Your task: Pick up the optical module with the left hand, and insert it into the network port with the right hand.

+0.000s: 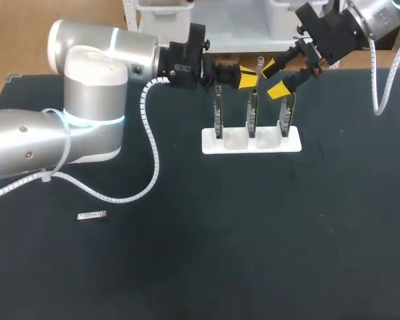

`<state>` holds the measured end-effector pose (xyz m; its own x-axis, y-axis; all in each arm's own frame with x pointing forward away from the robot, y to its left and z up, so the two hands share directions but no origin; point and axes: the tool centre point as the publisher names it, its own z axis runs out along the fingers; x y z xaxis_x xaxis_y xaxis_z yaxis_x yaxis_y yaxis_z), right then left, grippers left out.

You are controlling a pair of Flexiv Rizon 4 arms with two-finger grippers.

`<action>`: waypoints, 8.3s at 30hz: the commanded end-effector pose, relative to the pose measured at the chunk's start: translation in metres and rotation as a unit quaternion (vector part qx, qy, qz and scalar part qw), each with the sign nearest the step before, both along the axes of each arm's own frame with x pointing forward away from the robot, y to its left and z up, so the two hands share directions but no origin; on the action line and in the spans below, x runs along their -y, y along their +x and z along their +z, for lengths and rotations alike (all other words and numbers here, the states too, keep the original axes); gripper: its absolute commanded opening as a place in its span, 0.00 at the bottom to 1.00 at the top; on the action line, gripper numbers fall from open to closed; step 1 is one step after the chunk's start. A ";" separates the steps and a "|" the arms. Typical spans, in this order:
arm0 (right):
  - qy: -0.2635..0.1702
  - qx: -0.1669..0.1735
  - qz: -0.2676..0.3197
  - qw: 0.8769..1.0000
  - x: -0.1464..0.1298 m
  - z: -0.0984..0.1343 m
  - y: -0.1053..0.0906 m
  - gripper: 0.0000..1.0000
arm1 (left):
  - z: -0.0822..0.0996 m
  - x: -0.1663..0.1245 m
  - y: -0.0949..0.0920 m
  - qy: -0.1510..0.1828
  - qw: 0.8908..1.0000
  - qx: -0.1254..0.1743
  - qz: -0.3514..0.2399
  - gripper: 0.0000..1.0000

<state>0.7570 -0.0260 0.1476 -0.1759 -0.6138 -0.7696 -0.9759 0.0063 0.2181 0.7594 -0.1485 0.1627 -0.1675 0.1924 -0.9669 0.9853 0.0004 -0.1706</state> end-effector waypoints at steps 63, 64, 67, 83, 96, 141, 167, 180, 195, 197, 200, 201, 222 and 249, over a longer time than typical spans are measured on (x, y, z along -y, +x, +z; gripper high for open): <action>0.048 0.055 -0.011 0.997 -0.015 0.044 0.010 1.00 | 0.000 0.001 0.001 0.000 1.000 0.000 -0.001 0.00; 0.049 0.055 -0.010 0.997 -0.015 0.044 0.010 1.00 | 0.000 0.001 0.001 0.000 1.000 0.000 -0.001 0.00; 0.049 0.054 -0.007 0.997 -0.016 0.044 0.010 1.00 | 0.000 0.001 0.001 0.000 1.000 0.000 -0.001 0.00; 0.055 0.053 -0.008 0.997 -0.022 0.043 0.015 1.00 | 0.000 0.001 0.001 0.000 1.000 0.000 -0.001 0.00; 0.056 0.050 -0.009 0.997 -0.025 0.041 0.015 1.00 | 0.000 0.001 0.001 0.000 1.000 0.000 -0.001 0.00; 0.052 0.048 -0.021 0.997 -0.022 0.038 0.013 0.00 | 0.000 0.001 0.001 0.000 1.000 0.000 -0.001 1.00; 0.048 0.049 -0.014 0.998 -0.023 0.038 0.013 0.00 | 0.015 -0.032 0.007 0.139 0.985 0.104 0.000 1.00; 0.041 0.048 -0.006 0.998 -0.021 0.041 0.015 0.00 | 0.009 -0.039 0.014 0.183 0.979 0.085 0.011 1.00; 0.040 0.047 -0.007 0.998 -0.021 0.040 0.015 0.00 | -0.005 -0.037 0.010 0.217 0.974 0.058 -0.007 1.00; 0.040 0.047 -0.007 0.998 -0.020 0.040 0.015 0.00 | -0.005 -0.037 0.010 0.217 0.974 0.058 -0.005 1.00; 0.040 0.046 -0.008 0.998 -0.019 0.040 0.015 0.00 | -0.005 -0.037 0.011 0.215 0.975 0.060 -0.004 1.00; 0.040 0.046 -0.008 0.998 -0.019 0.040 0.015 0.00 | -0.005 -0.037 0.011 0.214 0.975 0.062 -0.004 1.00; 0.023 0.051 -0.004 0.998 -0.021 0.039 0.013 0.00 | 0.000 -0.035 0.007 0.182 0.979 0.088 -0.018 1.00; -0.014 0.069 0.002 0.998 -0.019 0.043 0.001 0.00 | 0.000 -0.035 0.007 0.182 0.979 0.088 -0.018 1.00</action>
<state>0.7643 -0.0080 0.1885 -0.0676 -0.6332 -0.7710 -0.9959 -0.0036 0.0903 0.7676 -0.1142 0.1633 0.0076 0.5350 -0.8448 1.0000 -0.0062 0.0051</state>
